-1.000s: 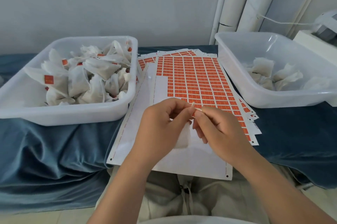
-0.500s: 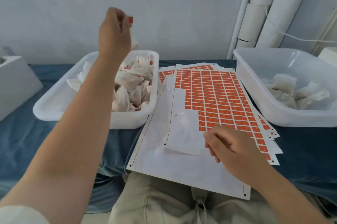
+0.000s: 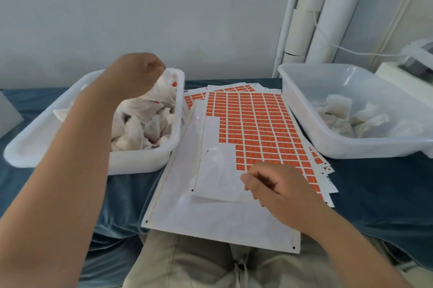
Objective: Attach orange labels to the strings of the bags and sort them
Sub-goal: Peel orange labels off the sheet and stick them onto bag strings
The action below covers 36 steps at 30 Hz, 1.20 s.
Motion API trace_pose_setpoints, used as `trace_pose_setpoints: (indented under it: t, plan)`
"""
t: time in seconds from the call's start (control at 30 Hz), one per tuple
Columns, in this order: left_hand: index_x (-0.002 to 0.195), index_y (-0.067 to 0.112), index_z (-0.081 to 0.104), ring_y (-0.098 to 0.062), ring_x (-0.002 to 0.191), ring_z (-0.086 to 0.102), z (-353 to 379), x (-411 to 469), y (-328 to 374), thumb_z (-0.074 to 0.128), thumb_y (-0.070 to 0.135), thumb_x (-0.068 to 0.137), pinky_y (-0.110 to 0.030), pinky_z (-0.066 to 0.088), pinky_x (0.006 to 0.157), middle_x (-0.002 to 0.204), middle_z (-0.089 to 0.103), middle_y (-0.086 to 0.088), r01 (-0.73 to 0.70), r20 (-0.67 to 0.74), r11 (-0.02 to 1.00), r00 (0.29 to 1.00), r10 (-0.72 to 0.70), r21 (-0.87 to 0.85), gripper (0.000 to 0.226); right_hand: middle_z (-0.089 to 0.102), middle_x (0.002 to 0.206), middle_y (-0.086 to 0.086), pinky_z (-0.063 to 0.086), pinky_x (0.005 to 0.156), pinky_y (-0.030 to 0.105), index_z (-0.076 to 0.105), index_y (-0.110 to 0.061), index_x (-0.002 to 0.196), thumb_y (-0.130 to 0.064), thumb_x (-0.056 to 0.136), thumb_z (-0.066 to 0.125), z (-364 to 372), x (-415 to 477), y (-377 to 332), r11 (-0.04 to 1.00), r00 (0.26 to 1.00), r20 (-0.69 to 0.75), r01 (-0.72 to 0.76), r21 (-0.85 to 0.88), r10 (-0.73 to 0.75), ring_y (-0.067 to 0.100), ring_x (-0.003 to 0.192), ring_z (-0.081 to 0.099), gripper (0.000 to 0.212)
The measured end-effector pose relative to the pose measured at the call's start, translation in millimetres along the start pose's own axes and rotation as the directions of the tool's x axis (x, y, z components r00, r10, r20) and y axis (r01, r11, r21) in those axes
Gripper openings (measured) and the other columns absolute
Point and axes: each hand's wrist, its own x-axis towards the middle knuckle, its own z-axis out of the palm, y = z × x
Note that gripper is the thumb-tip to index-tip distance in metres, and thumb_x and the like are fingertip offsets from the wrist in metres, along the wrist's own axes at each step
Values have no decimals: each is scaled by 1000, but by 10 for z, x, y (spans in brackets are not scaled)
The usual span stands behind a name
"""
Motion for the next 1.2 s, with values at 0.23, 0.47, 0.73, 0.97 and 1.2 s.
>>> trace_pose_setpoints:
  t: [0.23, 0.47, 0.73, 0.97, 1.2]
  plan:
    - [97, 39, 73, 10, 78, 67, 272, -1028, 895, 57, 44, 100, -22, 54, 69, 81, 70, 29, -283, -165, 921, 955, 246, -266, 17, 67, 103, -34, 56, 71, 12, 61, -51, 97, -64, 99, 52, -414, 55, 114, 981, 983, -159, -119, -153, 94, -7, 90, 69, 16]
    - [102, 43, 75, 7, 81, 71, 910, -1799, 1194, 51, 58, 96, -23, 61, 71, 88, 71, 36, -233, 34, 842, 958, 284, -487, 28, 68, 107, -21, 47, 82, 28, 69, -36, 112, -55, 97, 51, -1469, 202, 559, 917, 759, -592, -392, -80, 273, -2, 104, 62, 30]
    - [102, 40, 77, 6, 80, 70, 1085, -1914, 1146, 59, 48, 100, -15, 55, 66, 86, 71, 34, -198, 58, 825, 962, 268, -529, 20, 65, 123, 17, 48, 93, 42, 62, -12, 133, -49, 101, 56, -2161, 733, 1344, 352, 394, -260, -916, -192, 882, 34, 103, 64, 49]
    - [102, 37, 78, 5, 81, 71, 1050, -1947, 1142, 57, 47, 99, -21, 59, 68, 87, 72, 31, -171, 70, 814, 966, 250, -555, 23, 64, 128, 11, 51, 94, 41, 65, -5, 114, -42, 106, 51, -2201, 824, 1640, 379, 374, -309, -924, -48, 874, 30, 100, 67, 41]
    - [102, 37, 78, 4, 82, 70, 1076, -1964, 1198, 55, 49, 99, -15, 57, 67, 88, 72, 31, -177, 83, 808, 960, 268, -562, 26, 74, 124, 14, 49, 103, 43, 78, -8, 116, -26, 97, 69, -2322, 617, 1382, 577, 622, -618, -755, -311, 481, 36, 118, 64, 28]
